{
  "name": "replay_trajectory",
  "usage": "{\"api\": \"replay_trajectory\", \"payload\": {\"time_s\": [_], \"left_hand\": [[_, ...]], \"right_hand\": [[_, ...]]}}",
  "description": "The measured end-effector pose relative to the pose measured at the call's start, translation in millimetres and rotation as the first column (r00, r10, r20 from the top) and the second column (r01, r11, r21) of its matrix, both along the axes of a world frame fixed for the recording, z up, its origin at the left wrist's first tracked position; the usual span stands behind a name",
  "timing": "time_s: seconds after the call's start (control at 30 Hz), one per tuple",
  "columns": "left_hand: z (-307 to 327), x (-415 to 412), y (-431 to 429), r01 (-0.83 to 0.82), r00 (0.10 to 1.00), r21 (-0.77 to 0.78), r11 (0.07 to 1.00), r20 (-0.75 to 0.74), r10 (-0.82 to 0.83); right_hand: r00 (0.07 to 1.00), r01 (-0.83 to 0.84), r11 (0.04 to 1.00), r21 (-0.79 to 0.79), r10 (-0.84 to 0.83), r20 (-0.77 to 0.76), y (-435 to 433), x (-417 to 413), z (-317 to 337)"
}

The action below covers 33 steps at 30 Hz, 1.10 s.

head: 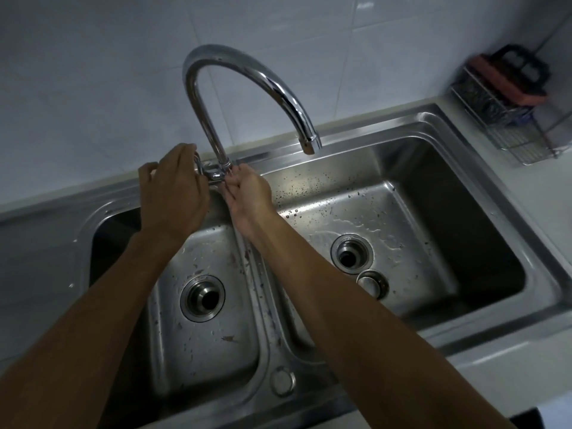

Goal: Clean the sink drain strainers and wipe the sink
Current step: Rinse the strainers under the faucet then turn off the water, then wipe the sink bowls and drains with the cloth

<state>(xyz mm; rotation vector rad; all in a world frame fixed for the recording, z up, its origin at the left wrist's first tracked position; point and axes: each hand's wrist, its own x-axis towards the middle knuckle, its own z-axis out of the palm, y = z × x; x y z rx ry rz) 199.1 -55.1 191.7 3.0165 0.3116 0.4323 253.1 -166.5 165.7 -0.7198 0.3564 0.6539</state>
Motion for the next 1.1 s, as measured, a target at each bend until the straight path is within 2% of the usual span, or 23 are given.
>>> {"api": "replay_trajectory", "payload": {"time_s": [0.33, 0.4, 0.47, 0.53, 0.6, 0.67, 0.73, 0.87, 1.1], "left_hand": [[5, -6, -19, -0.089, 0.99, -0.072, 0.993, -0.114, 0.08], [2, -11, -31, -0.112, 0.983, -0.087, 0.99, -0.154, 0.098], [-5, -20, -47, -0.109, 0.983, -0.11, 0.988, -0.162, 0.091], [-14, -30, -66, -0.084, 0.987, -0.152, 0.985, -0.148, 0.062], [-24, -37, -82, -0.053, 0.989, -0.219, 0.974, -0.146, 0.021], [-32, -36, -107, -0.018, 0.988, -0.24, 0.971, -0.155, -0.02], [-41, -33, -128, -0.002, 0.978, -0.216, 0.976, -0.203, -0.043], [-55, -15, -202, 0.074, 0.946, -0.213, 0.974, -0.293, -0.136], [-64, 30, -368, 0.297, 0.887, -0.264, 0.918, -0.279, -0.368]], "right_hand": [[0.999, 0.02, 1.0, -0.001, -0.02, -0.048, -30, -26, 3], [0.999, -0.028, 0.997, -0.076, 0.03, 0.019, -37, -26, 6], [0.98, -0.069, 0.953, -0.295, 0.12, 0.159, -49, -25, 7], [0.887, -0.001, 0.795, -0.607, 0.281, 0.366, -70, -25, 5], [0.72, 0.098, 0.597, -0.797, 0.511, 0.471, -96, -28, 0], [0.571, 0.176, 0.406, -0.897, 0.7, 0.429, -133, -25, -6], [0.49, 0.27, 0.263, -0.926, 0.791, 0.367, -168, -21, -13], [0.458, 0.392, 0.039, -0.919, 0.858, 0.232, -272, -16, -13], [0.598, 0.41, -0.279, -0.868, 0.801, 0.025, -467, -14, -5]]}}
